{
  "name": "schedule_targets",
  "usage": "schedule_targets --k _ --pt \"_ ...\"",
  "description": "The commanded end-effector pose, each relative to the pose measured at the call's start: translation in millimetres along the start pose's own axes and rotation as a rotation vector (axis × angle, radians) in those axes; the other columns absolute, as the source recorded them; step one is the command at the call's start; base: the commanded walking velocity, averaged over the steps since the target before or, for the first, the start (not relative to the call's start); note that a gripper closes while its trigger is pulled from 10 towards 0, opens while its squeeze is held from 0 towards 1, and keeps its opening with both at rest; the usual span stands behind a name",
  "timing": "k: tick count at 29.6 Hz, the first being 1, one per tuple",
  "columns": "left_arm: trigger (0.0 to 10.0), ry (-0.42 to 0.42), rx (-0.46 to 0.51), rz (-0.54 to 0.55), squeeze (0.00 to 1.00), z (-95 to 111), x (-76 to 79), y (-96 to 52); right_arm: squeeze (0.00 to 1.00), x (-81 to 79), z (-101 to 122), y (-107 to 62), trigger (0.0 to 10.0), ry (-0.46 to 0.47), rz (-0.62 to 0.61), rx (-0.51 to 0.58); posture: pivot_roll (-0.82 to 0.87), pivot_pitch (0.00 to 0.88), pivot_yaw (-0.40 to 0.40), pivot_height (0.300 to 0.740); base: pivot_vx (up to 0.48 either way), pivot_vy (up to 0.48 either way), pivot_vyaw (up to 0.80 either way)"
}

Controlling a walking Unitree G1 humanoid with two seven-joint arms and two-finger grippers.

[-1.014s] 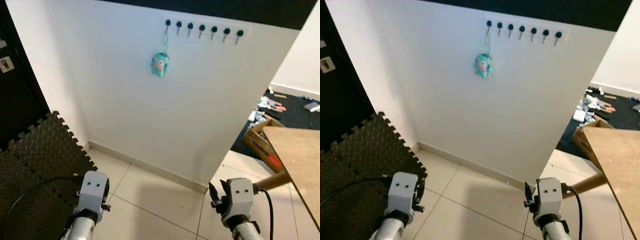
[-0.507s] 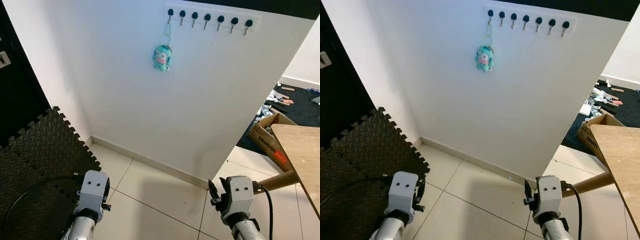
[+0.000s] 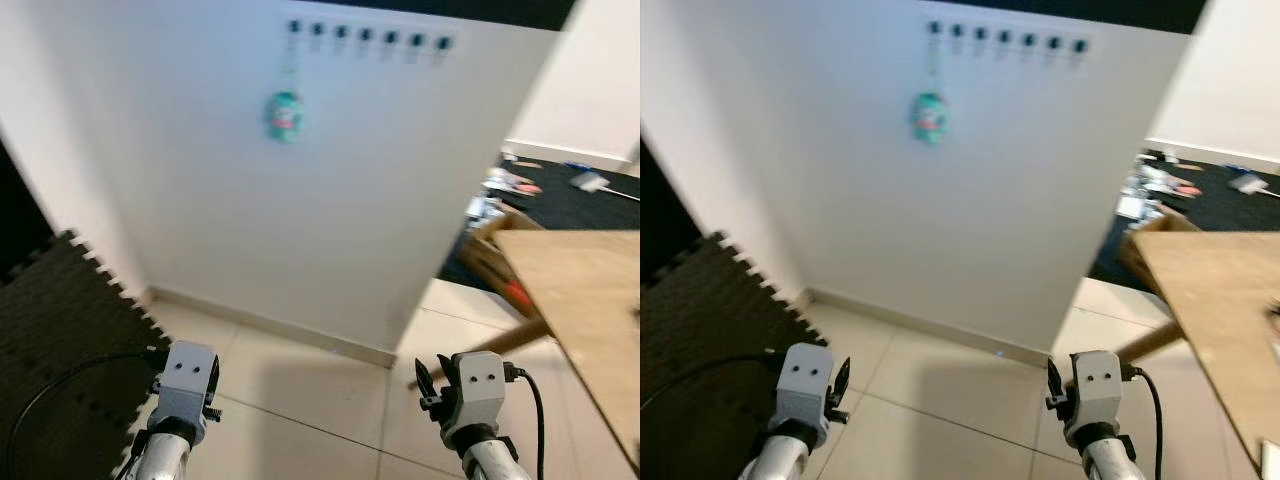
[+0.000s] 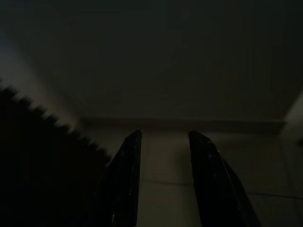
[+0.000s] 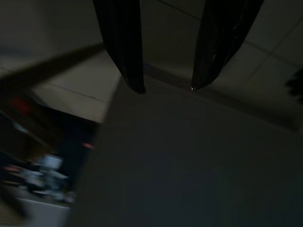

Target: Hang keys on a hook

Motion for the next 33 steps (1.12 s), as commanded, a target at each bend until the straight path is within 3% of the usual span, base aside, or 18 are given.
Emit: schedule_targets --k 1,28,33 --pt "10.0 0.005 -0.012 -0.005 0.0 -3.1 3.3 -2.2 0.0 3.3 -6.6 -3.9 10.0 0.007 -0.011 -0.026 0.08 0.131 -0.044 0.74 0.0 0.0 -0.77" --pt "10.0 0.014 -0.012 -0.006 0.0 -4.6 0.7 -2.5 0.0 -0.1 -7.3 -2.0 10.0 0.011 -0.005 -0.025 0.09 0.123 -0.037 0.74 0.0 0.0 -0.78" --pt "10.0 -0.013 -0.037 0.063 0.0 -6.9 -9.8 -0.8 0.0 -0.4 -7.0 -1.6 10.0 0.011 -0.004 -0.024 0.09 0.124 -0.036 0.74 0.0 0.0 -0.79"
Point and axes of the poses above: a point about 5 cm out from each wrist's last joint towards the gripper, its own y axis pointing out of the wrist towards the gripper, its own z axis along the axis of the wrist's last joint, x = y × z, the point moved 3 cm from there along y, pointing out of the wrist towards the gripper, and after that the axes turned 13 degrees about y, right-handed, at the moved point
